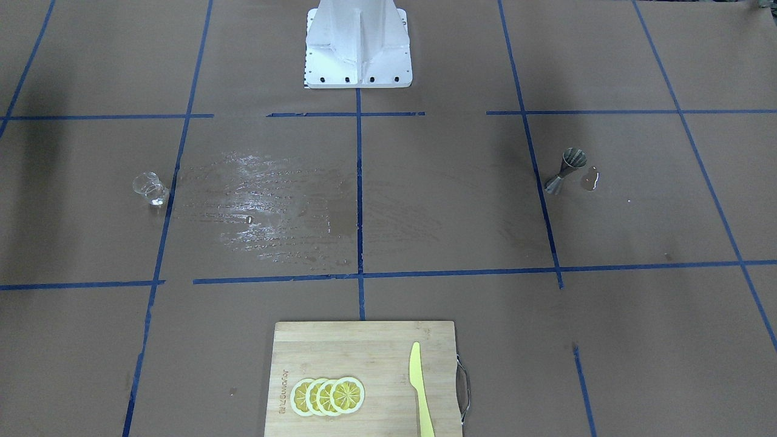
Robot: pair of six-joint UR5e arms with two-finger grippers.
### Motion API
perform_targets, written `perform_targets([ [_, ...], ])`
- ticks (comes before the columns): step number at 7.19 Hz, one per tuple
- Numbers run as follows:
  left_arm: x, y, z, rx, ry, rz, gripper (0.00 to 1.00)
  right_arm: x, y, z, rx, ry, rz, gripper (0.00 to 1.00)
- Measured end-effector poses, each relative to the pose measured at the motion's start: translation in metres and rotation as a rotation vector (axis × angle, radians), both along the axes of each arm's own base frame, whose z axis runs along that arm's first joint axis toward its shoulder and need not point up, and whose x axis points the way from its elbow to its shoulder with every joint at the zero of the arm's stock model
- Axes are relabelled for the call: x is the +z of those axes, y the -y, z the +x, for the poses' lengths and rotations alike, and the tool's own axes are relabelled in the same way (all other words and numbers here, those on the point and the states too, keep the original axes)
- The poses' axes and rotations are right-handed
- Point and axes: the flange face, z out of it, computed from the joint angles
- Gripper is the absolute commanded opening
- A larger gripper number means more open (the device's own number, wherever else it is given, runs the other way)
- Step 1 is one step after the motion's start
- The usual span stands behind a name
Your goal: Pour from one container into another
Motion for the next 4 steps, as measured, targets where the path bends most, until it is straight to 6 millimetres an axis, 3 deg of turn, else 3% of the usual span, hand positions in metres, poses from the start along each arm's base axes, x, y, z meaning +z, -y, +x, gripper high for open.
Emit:
perform_targets([
  [4,-0.05,0.014,0.037,0.049,-0.062,0.182,1.0,-0.005,0.0,-0.001,0.0,0.006,0.008,1.0],
])
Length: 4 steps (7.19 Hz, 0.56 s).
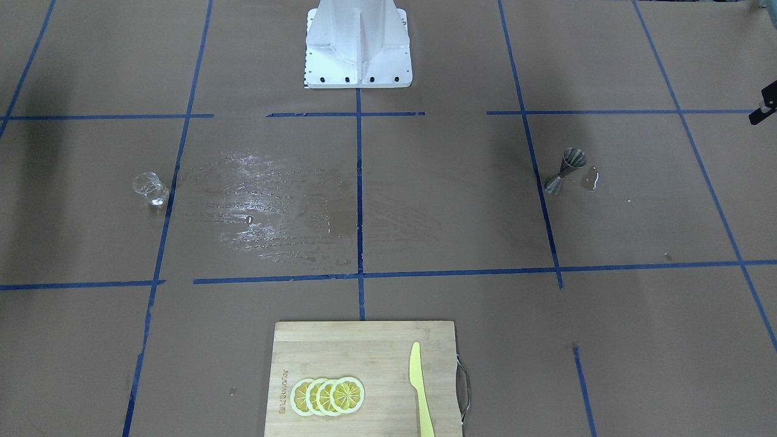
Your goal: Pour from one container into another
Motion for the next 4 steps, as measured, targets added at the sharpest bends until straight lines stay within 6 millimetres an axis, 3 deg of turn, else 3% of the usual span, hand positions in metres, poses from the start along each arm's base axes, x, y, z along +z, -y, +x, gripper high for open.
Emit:
perform_targets([
  [1,-0.021,0.007,0.025,-0.017,-0.019,0.068,1.0,-0.001,0.0,0.0,0.0,0.001,0.001,1.0],
  [2,-0.044,0.01,0.063,-0.045,-0.041,0.139,1.0,-0.001,0.0,0.0,0.0,0.002,0.001,1.0],
  [3,-0.065,0.007,0.101,-0.093,-0.055,0.183,0.95,-0.001,0.0,0.0,0.0,0.002,0.0,1.0],
  [4,-0.087,-0.001,0.136,-0.156,-0.068,0.195,0.99,-0.001,0.0,0.0,0.0,0.002,0.0,1.0],
])
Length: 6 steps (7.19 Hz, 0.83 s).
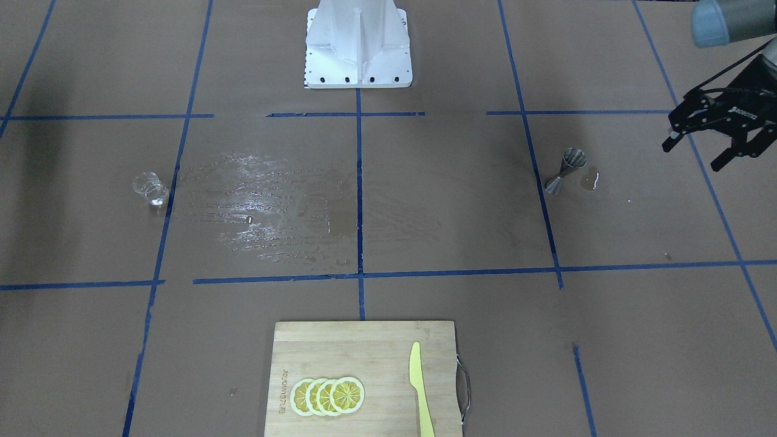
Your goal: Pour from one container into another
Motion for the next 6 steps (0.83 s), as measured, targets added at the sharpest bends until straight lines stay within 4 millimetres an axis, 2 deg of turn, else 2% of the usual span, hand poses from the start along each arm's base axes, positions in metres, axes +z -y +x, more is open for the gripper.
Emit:
perform_targets([
  [2,-0.039,-0.03,0.059,-0.133,-0.031,0.001,0.99,0.0,0.0,0.0,0.0,0.0,0.001,1.0],
  [3,-0.049,-0.049,0.074,-0.184,-0.029,0.011,0.99,-0.001,0.0,0.0,0.0,-0.001,0.001,1.0],
  [4,-0.05,-0.067,0.092,-0.224,-0.022,0.023,0.99,-0.001,0.0,0.0,0.0,-0.002,0.002,1.0],
  [6,-0.038,-0.11,0.14,-0.348,-0.043,0.017,0.99,-0.001,0.001,0.0,0.0,-0.002,0.002,1.0],
])
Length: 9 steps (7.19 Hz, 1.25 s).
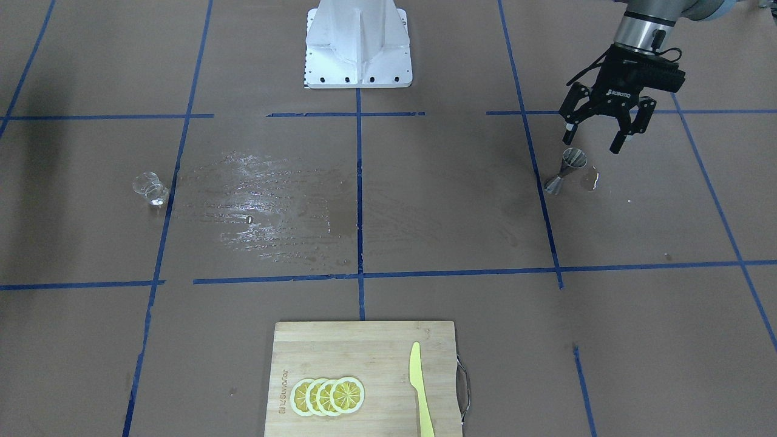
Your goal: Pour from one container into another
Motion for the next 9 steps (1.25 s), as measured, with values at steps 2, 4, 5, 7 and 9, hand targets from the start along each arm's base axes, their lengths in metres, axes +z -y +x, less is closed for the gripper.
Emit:
perform_targets([
  [2,0.013,-0.038,0.03,-0.116,-0.011,0.003,0.91,0.002,0.0,0.0,0.0,-0.001,-0.003,1.0],
  [4,0.02,-0.052,0.04,-0.251,-0.011,0.049,0.92,0.002,0.0,0.0,0.0,-0.001,-0.004,1.0],
  [5,0.031,-0.058,0.048,-0.303,0.02,0.095,0.98,0.002,0.0,0.0,0.0,0.0,-0.004,1.0],
  [7,0.045,-0.068,0.059,-0.349,0.055,0.154,0.99,0.002,0.0,0.0,0.0,0.0,-0.004,1.0],
  [9,0.052,-0.075,0.068,-0.365,0.074,0.188,0.99,0.001,0.0,0.0,0.0,0.0,-0.003,1.0],
])
